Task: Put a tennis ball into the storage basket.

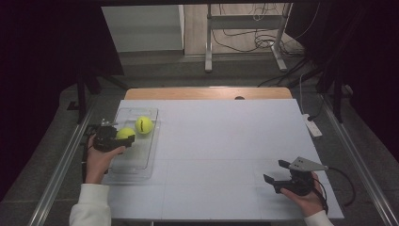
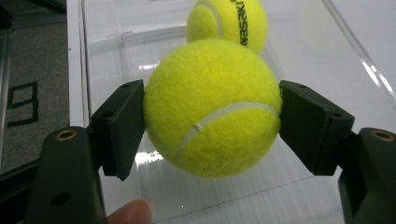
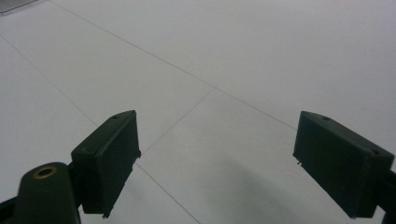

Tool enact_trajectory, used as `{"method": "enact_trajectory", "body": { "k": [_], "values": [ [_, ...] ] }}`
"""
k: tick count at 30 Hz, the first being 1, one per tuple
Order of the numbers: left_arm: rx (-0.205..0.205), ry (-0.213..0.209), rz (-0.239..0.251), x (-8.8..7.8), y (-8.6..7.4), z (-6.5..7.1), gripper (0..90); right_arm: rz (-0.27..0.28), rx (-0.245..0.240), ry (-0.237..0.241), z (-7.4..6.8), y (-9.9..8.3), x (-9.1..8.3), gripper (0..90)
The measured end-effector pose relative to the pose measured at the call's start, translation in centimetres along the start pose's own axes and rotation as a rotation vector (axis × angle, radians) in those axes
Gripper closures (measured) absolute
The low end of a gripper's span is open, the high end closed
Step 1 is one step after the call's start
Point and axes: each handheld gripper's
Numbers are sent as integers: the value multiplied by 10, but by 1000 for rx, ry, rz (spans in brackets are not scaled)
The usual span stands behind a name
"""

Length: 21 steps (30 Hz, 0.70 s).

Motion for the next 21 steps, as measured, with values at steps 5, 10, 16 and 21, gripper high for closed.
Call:
{"method": "enact_trajectory", "body": {
  "k": [5, 10, 16, 21],
  "values": [
    [-4, 5, -33, 2, -1, -1, 274, 0, 0, 1, 0, 0, 0, 145],
    [-8, 5, -42, 3, -1, -1, 273, -1, 0, -2, 0, 0, 0, 145],
    [-4, 13, -51, 4, -1, 0, 273, 0, 0, 1, 0, 0, 0, 145],
    [-14, 13, -38, 3, -1, -1, 288, 0, 0, -1, 0, 0, 0, 145]
  ]
}}
Point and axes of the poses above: each handheld gripper's, and its own axes: x roughly forward along the jaws, y roughly out of its top, z roughly to its right, and after that the axes turned 5 degrees about y, right-handed
